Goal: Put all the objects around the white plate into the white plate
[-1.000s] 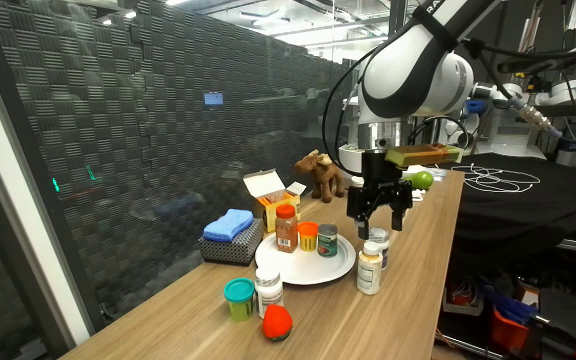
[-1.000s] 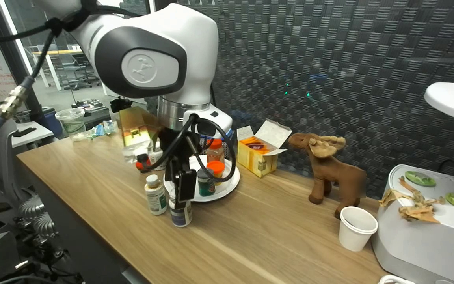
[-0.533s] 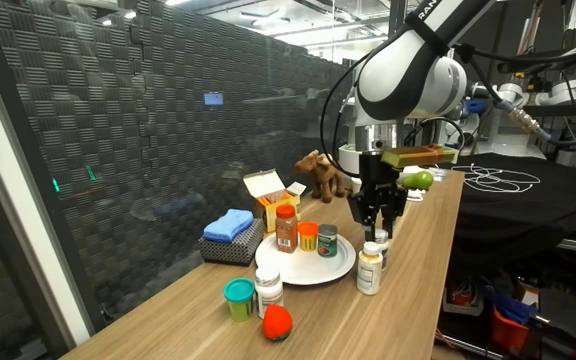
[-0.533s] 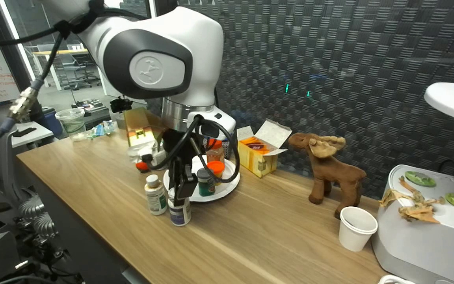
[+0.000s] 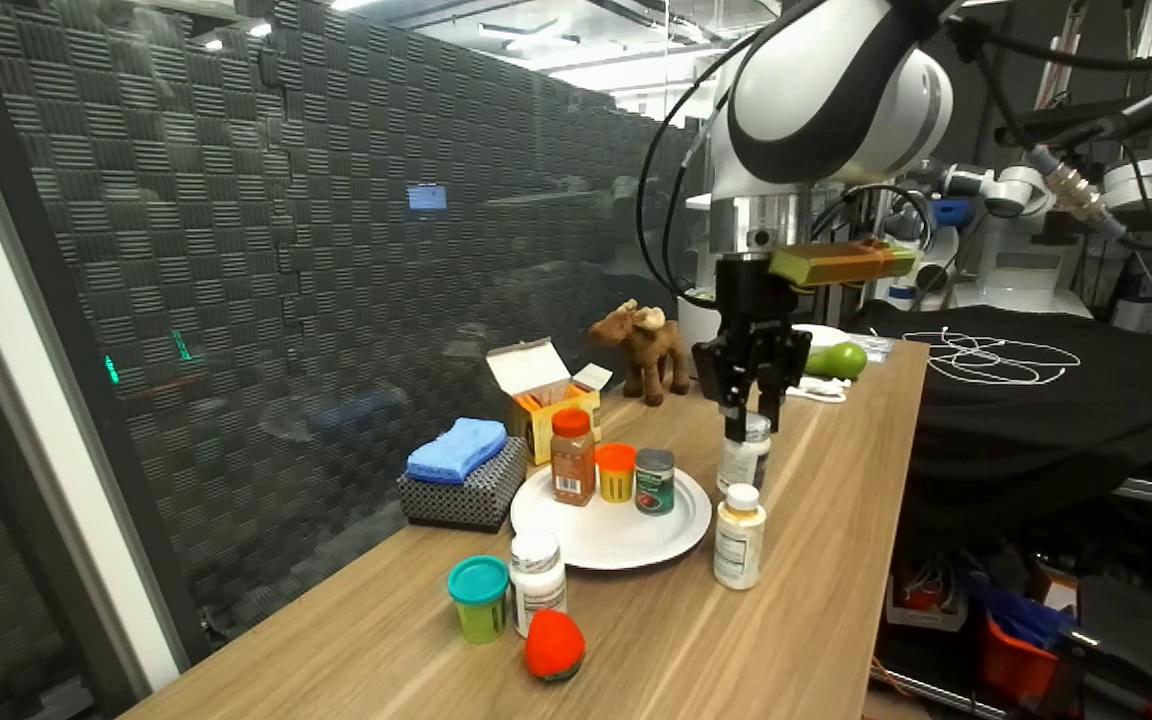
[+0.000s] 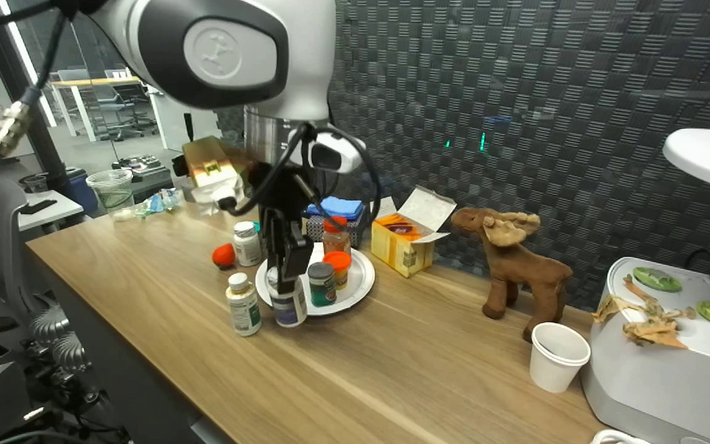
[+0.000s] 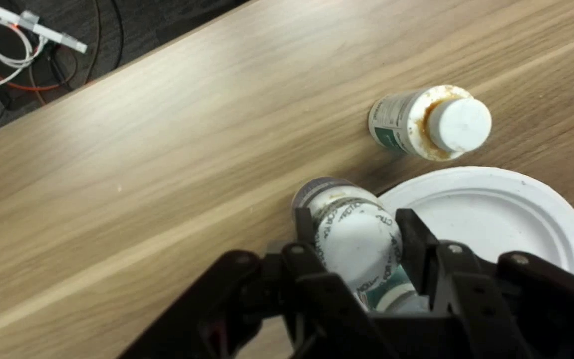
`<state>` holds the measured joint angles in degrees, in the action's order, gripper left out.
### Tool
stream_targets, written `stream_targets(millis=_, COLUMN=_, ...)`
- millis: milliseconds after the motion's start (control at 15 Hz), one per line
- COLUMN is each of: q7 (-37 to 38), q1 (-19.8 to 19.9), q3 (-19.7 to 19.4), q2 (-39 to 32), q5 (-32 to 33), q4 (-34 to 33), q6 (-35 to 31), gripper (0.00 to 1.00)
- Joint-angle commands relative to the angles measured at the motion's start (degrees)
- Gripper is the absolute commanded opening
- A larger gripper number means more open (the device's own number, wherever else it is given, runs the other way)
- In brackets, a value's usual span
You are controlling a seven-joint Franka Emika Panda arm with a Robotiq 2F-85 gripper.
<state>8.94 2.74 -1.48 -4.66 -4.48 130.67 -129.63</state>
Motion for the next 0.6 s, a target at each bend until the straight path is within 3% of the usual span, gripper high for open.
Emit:
stream_targets(millis=0, q7=2.0, q1=-2.3, q3=0.9, q2=5.9, q5=7.9, q4=-1.0, q6=2.4, gripper=0.19)
stream_targets(millis=267, q7=0.1, q1=-4.3, q3=3.5, q2=6.5, q5=14.3, q4=-4.2, q6=2.2, gripper=0.19)
stream_targets(millis=533, q7=-4.2, q1=-6.6, q3=5.8, q2=3.9, q5=11.3, q4=-7.3, q6=2.3, gripper=0.19)
